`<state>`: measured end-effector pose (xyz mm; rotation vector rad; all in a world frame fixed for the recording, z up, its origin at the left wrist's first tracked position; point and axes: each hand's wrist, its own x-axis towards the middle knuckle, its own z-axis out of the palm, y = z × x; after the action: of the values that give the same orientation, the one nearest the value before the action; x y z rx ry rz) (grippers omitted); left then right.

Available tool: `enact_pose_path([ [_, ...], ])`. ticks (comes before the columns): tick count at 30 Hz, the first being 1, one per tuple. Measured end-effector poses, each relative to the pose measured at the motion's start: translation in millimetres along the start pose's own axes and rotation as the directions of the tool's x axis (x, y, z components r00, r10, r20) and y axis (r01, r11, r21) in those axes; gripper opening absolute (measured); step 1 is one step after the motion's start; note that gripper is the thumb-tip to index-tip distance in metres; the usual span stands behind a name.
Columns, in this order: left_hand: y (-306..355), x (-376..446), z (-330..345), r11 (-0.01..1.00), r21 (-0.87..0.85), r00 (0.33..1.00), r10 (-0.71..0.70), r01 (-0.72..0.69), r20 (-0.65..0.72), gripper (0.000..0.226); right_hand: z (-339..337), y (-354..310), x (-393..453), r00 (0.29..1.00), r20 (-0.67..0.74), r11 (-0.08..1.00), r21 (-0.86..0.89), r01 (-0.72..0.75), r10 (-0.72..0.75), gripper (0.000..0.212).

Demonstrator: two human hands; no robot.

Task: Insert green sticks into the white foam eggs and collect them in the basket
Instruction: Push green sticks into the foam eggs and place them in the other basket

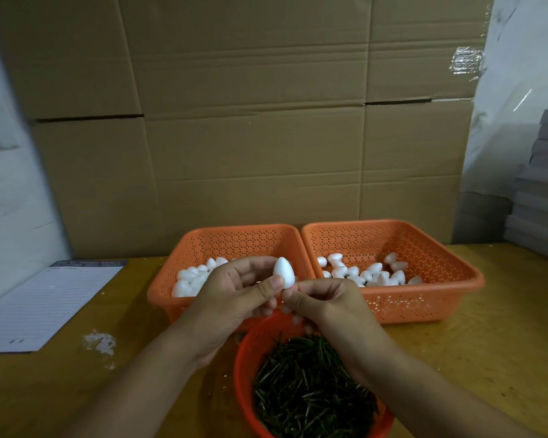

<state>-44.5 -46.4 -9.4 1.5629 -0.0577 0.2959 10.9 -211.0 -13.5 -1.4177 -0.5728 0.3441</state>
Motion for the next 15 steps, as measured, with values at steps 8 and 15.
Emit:
enact_pose_path([
  [8, -3.8, 1.1, 5.5, 0.999, 0.024, 0.997, 0.048, -0.047, -0.067, 0.045, 1.8, 0.8, 0.2, 0.996, -0.074, 0.999, 0.009, 0.045, -0.044, 0.013],
  [15, -8.2, 0.0, 22.5, 0.997, 0.011, 0.976, 0.073, -0.072, -0.203, 0.037, 0.4, 2.8, 2.3, 0.99, -0.116, 0.994, -0.078, 0.073, -0.082, 0.014],
])
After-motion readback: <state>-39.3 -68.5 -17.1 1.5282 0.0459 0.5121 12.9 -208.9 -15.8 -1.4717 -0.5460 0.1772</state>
